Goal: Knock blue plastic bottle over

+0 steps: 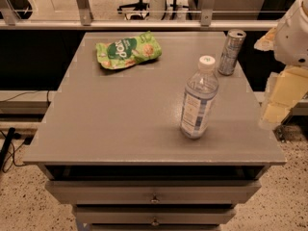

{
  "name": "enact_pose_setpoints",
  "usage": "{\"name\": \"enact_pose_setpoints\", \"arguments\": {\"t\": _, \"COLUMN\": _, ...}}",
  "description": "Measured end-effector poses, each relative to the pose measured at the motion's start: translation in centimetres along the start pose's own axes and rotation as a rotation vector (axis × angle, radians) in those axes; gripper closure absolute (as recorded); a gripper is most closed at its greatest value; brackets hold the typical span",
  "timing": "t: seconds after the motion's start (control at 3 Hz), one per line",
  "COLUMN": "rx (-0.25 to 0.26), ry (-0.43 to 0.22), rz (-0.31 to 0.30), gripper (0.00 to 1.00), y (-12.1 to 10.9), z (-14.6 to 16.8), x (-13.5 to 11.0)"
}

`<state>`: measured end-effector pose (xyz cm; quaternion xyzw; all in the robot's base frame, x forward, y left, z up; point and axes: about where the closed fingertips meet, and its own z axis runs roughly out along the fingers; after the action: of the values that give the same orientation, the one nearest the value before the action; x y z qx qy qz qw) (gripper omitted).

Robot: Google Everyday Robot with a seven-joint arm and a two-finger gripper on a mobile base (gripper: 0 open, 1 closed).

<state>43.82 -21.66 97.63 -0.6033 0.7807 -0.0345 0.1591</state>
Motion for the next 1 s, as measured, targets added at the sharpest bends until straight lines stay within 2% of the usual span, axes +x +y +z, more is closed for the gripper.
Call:
{"name": "enact_pose_setpoints", "arguments": {"t": 0.33, "rx": 0.000, "ry": 0.000, "rz": 0.000, "gripper": 0.00, "y": 0.0, "z": 0.0, "x": 0.0}}
{"name": "enact_pose_setpoints", "arguments": {"t": 0.67, "rx": -0.007, "ry": -0.077, "rz": 0.008, "gripper": 0.00, "y": -0.6, "z": 0.9, "x": 0.3}}
{"name": "enact_pose_setpoints", "arguments": {"t": 1.0, "rx": -0.037, "ry": -0.236, "rz": 0.018, "gripper": 0.00, "y": -1.4, "z": 3.4, "x": -0.9}}
